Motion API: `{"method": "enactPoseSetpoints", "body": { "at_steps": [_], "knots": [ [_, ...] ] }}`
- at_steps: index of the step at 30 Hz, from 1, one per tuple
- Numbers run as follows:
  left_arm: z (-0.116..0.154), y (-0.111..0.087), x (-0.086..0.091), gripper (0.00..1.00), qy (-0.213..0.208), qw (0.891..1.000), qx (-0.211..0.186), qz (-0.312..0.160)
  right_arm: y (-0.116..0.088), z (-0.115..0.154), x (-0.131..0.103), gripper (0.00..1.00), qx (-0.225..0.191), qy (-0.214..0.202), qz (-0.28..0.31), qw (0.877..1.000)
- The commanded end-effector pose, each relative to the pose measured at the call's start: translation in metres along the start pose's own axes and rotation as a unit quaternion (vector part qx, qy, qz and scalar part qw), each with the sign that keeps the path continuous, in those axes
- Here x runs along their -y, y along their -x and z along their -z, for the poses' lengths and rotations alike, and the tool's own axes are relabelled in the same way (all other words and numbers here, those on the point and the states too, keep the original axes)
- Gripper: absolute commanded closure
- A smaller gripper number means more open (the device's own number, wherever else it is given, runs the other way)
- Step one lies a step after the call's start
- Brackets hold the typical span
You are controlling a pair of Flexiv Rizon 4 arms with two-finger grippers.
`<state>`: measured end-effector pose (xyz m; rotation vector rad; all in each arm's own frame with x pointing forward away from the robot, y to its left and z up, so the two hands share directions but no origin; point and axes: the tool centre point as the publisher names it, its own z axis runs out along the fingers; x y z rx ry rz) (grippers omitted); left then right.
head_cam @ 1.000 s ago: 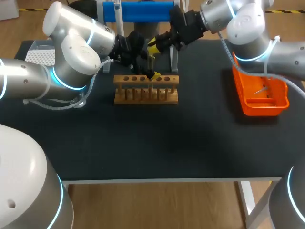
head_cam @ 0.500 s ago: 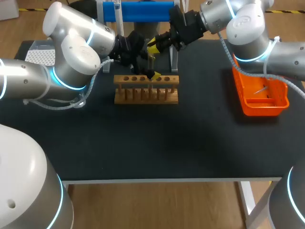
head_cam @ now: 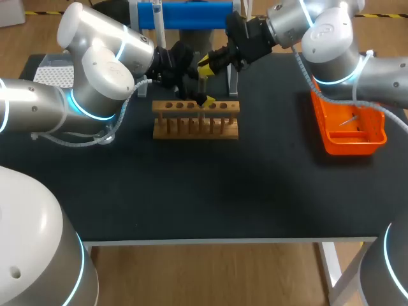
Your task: Invert the test tube, pick up the pipette, mount the tip to pipette, aspirate from beaker and dispense into the tube, eject the tip, return the pipette, and cap with the stopper.
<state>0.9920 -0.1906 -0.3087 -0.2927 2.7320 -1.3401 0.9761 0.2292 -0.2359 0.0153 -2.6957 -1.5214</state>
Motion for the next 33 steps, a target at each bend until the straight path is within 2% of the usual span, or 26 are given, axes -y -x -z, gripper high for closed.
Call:
{"method": "enactPoseSetpoints", "body": {
  "at_steps": [1,7,8,9,10,11,25,33],
  "knots": [
    [0.0,0.001,0.0,0.0,0.001,1.0,-0.001,0.0,0.0,-0.001,0.006,1.0,-0.003,-0.004,-0.001,1.0],
    [0.0,0.001,0.0,0.0,0.001,1.0,-0.001,0.0,-0.001,-0.004,0.016,1.0,-0.004,-0.014,-0.003,1.0],
    [0.0,0.001,0.0,0.0,0.001,1.0,-0.001,0.0,-0.001,-0.004,0.016,0.72,-0.004,-0.015,-0.003,1.0],
    [0.0,0.001,0.0,0.0,0.001,1.0,-0.001,0.0,-0.001,-0.004,0.017,0.52,-0.003,-0.015,-0.004,1.0],
    [0.0,0.001,0.0,0.0,0.001,1.0,-0.001,0.0,-0.001,-0.004,0.017,0.07,-0.001,-0.012,-0.005,1.0],
    [0.0,0.001,0.0,0.0,0.001,1.0,-0.001,0.0,-0.001,-0.003,0.017,0.0,-0.001,-0.009,-0.005,1.0],
    [0.0,0.001,0.0,0.0,0.001,1.0,-0.001,0.0,0.006,0.021,0.012,0.0,-0.005,0.104,-0.002,0.995],
    [0.0,0.001,0.0,0.0,0.001,1.0,-0.001,0.0,0.006,0.028,0.011,0.0,-0.005,0.139,0.003,0.99]
  ]
}}
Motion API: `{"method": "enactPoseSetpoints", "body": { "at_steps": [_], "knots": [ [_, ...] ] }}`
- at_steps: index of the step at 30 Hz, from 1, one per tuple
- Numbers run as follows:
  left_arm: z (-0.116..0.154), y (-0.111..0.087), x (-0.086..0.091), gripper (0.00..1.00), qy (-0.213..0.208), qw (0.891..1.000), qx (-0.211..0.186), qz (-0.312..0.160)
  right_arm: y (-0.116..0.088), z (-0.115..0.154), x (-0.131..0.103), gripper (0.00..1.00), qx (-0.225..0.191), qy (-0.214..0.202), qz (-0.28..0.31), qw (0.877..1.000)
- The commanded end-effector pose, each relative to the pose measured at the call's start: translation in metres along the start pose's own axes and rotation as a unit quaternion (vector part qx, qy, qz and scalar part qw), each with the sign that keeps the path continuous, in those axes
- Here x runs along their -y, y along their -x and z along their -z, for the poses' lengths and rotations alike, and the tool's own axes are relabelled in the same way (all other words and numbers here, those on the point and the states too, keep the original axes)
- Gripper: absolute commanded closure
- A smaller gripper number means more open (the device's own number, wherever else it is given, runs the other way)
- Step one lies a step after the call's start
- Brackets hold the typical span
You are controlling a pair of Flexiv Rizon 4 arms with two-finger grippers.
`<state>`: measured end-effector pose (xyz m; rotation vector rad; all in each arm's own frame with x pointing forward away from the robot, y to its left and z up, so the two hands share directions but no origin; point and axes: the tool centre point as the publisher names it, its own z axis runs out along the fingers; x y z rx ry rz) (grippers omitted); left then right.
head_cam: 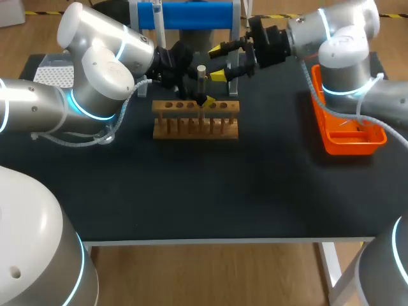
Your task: Invert the test tube, pick up the pipette, mount the tip to pipette, aspirate from beaker and dispense into the tube, eject the tip, return the pipette, and cap with the stopper.
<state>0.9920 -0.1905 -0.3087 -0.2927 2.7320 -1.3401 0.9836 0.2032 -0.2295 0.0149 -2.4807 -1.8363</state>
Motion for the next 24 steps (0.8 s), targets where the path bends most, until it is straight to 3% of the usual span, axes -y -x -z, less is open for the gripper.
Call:
{"method": "enactPoseSetpoints", "body": {
  "at_steps": [1,7,17,18,19,21,24],
  "knots": [
    [0.0,0.001,0.0,0.0,0.001,1.0,-0.001,0.0,0.0,0.004,0.002,0.0,-0.002,0.022,0.004,1.0],
    [0.0,0.001,0.0,0.0,0.001,1.0,-0.001,0.0,-0.001,0.006,-0.002,0.0,-0.001,0.055,0.041,0.998],
    [0.0,0.001,0.0,0.0,0.001,1.0,-0.001,0.0,-0.006,0.006,-0.011,0.0,-0.015,0.127,0.054,0.99],
    [0.0,0.001,0.0,0.0,0.001,1.0,-0.001,0.0,-0.006,0.006,-0.012,0.18,-0.019,0.135,0.053,0.989],
    [0.0,0.001,0.0,0.0,0.001,1.0,-0.001,0.0,-0.006,0.006,-0.013,0.55,-0.021,0.141,0.055,0.988],
    [0.0,0.001,0.0,0.0,0.001,1.0,-0.001,0.0,-0.006,0.005,-0.014,1.0,-0.027,0.148,0.052,0.987],
    [0.0,0.001,0.0,0.0,0.001,1.0,-0.001,0.0,-0.007,0.003,-0.017,1.0,-0.034,0.155,0.05,0.986]
  ]
}}
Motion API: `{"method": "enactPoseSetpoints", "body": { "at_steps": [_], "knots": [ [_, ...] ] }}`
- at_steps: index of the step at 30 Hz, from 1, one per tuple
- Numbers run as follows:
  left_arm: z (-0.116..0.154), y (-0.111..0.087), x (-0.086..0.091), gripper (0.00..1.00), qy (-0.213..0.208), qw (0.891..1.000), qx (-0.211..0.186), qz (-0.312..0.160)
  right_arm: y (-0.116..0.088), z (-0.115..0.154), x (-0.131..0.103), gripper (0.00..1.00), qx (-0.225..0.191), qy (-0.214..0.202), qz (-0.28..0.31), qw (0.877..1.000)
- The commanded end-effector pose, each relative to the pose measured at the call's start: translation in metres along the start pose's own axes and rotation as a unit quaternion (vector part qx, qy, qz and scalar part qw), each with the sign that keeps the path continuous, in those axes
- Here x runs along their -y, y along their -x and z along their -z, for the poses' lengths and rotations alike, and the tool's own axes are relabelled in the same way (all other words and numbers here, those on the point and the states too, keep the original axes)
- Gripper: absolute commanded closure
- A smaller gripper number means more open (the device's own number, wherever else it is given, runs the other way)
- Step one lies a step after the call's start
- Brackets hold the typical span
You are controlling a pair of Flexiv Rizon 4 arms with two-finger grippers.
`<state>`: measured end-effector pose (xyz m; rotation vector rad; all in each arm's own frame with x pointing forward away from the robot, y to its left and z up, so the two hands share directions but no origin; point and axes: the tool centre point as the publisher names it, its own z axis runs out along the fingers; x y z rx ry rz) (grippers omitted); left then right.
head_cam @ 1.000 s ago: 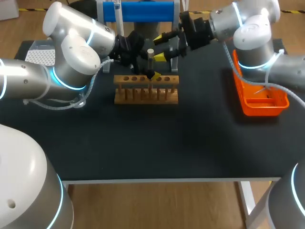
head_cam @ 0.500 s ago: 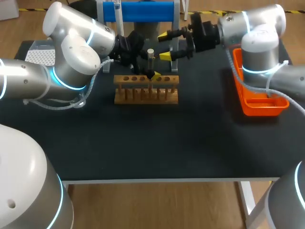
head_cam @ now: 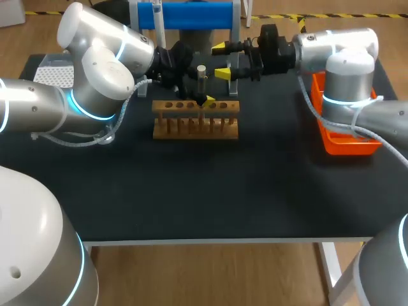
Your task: Invert the test tube, pick up the pipette, mount the tip to pipette, aspirate from beaker and dispense into the tube, eject the tip, return the pipette, and cap with the stopper.
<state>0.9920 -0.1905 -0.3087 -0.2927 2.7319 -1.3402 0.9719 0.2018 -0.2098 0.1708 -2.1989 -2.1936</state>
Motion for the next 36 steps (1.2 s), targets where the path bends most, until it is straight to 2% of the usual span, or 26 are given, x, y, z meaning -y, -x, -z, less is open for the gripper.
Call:
{"method": "enactPoseSetpoints", "body": {
  "at_steps": [1,10,36],
  "knots": [
    [0.0,0.001,0.0,0.0,0.001,1.0,-0.001,0.0,0.005,-0.003,0.002,1.0,-0.013,0.012,-0.007,1.0],
    [0.0,0.001,0.0,0.0,0.001,1.0,-0.001,0.0,0.001,-0.012,0.001,1.0,-0.03,0.021,-0.022,0.999],
    [0.0,0.001,0.0,0.0,0.001,1.0,-0.001,0.0,0.003,-0.035,0.009,1.0,-0.042,0.01,-0.028,0.999]
  ]
}}
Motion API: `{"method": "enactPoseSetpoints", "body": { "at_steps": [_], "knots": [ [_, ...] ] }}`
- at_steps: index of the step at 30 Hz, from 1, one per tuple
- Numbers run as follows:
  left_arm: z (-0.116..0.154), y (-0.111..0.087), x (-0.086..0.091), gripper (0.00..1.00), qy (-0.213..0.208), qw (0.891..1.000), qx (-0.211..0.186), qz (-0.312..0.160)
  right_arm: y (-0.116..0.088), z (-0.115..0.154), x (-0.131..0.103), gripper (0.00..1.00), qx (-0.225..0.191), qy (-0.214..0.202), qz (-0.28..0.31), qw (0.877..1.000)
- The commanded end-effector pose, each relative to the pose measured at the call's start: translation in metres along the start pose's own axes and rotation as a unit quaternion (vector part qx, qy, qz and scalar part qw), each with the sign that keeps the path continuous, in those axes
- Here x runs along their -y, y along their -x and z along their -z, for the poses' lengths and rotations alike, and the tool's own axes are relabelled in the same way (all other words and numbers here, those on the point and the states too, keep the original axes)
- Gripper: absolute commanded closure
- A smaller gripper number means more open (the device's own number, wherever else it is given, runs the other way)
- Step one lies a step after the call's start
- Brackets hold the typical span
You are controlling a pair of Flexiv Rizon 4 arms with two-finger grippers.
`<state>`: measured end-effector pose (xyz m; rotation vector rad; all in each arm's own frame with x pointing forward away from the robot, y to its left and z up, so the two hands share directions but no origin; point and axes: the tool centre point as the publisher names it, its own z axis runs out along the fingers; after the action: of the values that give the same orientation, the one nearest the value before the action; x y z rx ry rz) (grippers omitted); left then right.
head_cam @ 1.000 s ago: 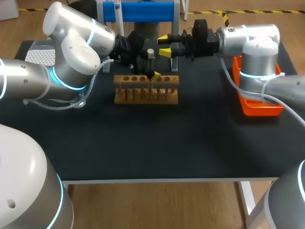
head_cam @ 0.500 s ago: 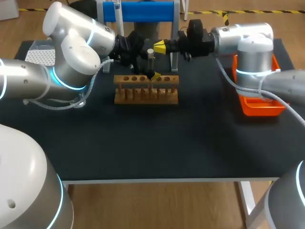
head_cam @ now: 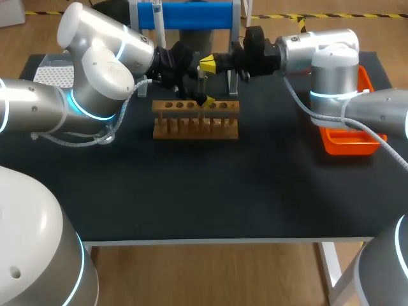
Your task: Invert the test tube, pick up the pipette, mount the tip to pipette, aspirate from beaker and dispense into the tube, eject the tip, return the pipette, and cap with the stopper.
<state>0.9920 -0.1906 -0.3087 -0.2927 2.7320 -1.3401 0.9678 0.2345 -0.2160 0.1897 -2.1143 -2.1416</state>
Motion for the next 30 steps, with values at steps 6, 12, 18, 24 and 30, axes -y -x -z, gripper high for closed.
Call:
{"method": "enactPoseSetpoints", "body": {
  "at_steps": [6,12,18,24,30],
  "knots": [
    [0.0,0.001,0.0,0.0,0.001,1.0,-0.001,0.0,0.007,-0.003,0.004,1.0,-0.002,0.0,-0.003,1.0],
    [0.0,0.001,0.0,0.0,0.001,1.0,-0.001,0.0,0.01,-0.005,0.007,1.0,-0.001,0.001,-0.007,1.0],
    [0.0,0.001,0.0,0.0,0.001,1.0,-0.001,0.0,0.011,-0.006,0.014,1.0,-0.002,-0.003,-0.017,1.0],
    [0.0,0.001,0.0,0.0,0.001,1.0,-0.001,0.0,0.012,-0.005,0.023,1.0,-0.001,-0.009,-0.031,0.999],
    [0.0,0.001,0.0,0.0,0.001,1.0,-0.001,0.0,0.013,-0.004,0.028,1.0,0.001,-0.013,-0.036,0.999]
  ]
}}
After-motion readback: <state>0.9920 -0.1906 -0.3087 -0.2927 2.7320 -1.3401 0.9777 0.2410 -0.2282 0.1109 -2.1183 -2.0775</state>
